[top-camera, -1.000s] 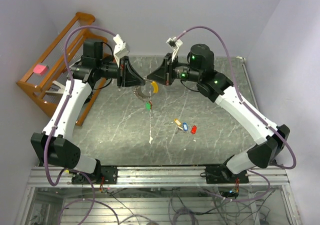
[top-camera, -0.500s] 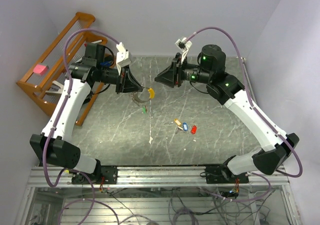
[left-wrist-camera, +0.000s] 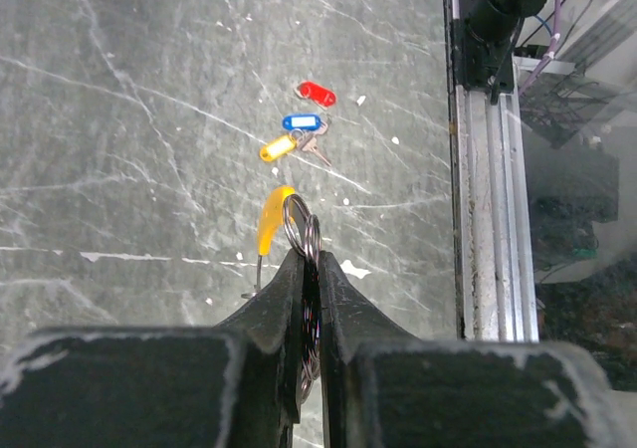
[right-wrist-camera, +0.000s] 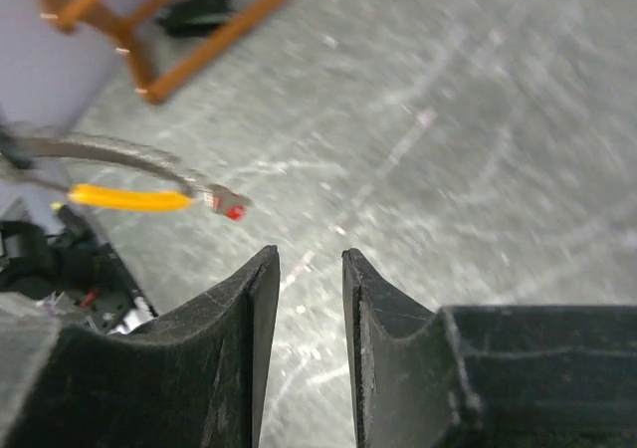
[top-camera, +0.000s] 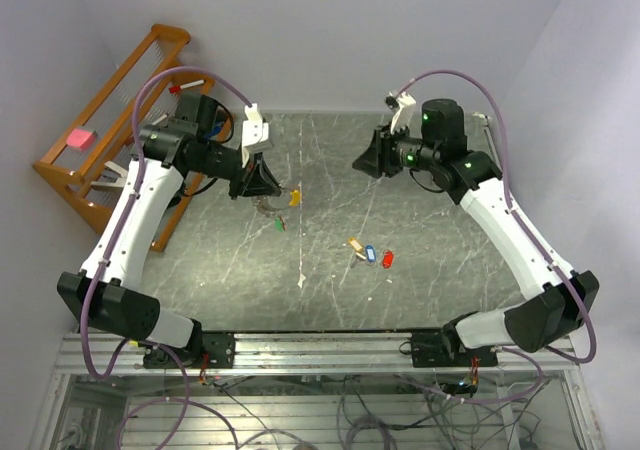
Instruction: Put the keys on the keyring
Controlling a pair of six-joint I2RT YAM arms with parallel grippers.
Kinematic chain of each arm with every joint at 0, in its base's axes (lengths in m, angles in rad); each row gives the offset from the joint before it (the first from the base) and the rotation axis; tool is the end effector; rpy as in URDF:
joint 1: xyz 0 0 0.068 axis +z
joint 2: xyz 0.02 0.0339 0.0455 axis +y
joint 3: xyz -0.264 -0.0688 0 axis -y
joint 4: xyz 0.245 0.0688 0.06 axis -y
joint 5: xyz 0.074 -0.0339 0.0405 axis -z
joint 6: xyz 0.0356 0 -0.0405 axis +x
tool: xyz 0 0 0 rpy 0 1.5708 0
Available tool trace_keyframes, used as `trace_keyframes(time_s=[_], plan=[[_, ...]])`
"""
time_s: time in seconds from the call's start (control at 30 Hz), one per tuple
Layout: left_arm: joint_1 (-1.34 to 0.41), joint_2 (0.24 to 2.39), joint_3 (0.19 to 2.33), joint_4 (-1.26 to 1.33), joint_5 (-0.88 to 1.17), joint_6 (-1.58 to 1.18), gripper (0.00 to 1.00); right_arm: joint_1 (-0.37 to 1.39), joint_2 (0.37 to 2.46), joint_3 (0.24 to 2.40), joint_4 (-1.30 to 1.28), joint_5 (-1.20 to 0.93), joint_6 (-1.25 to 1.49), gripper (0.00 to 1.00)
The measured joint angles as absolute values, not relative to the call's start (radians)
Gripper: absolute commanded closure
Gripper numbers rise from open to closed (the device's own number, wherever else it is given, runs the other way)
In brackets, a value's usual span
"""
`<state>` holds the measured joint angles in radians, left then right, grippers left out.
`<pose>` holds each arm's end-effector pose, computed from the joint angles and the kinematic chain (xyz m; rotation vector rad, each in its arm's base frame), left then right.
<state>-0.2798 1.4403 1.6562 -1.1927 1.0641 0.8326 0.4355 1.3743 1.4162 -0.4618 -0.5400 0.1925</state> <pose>0.2444 -0.1026 0.4107 1.4363 1.5906 -1.0183 0.2699 0.1458 0.4000 -0.6041 1.9589 0.9353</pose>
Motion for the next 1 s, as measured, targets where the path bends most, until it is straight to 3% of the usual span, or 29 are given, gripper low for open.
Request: trace_keyframes(time_s=[0.23,0.47,0.83,1.0], plan=[[-0.281,1.425,1.587,-1.168,1.05,0.793,0.93,0.417,1.441,1.316,-0.711,-0.322,0.26,0.68],[-0.281,1.425,1.586,-1.131,1.049,0.761,0.93,0.433,1.6,1.158,-0.85,-0.214,0.355,0.59],[-0.281,1.425,1.575,-1.111,1.047,0.742,0.93,0.436,1.612,1.108,-0.884,-0.096,0.427,0.46],[-0.281,1.425,1.572,-1.11,1.046,0.74,0.93,0.436,1.659,1.104,-0.869,-0.062,0.44,0.44]])
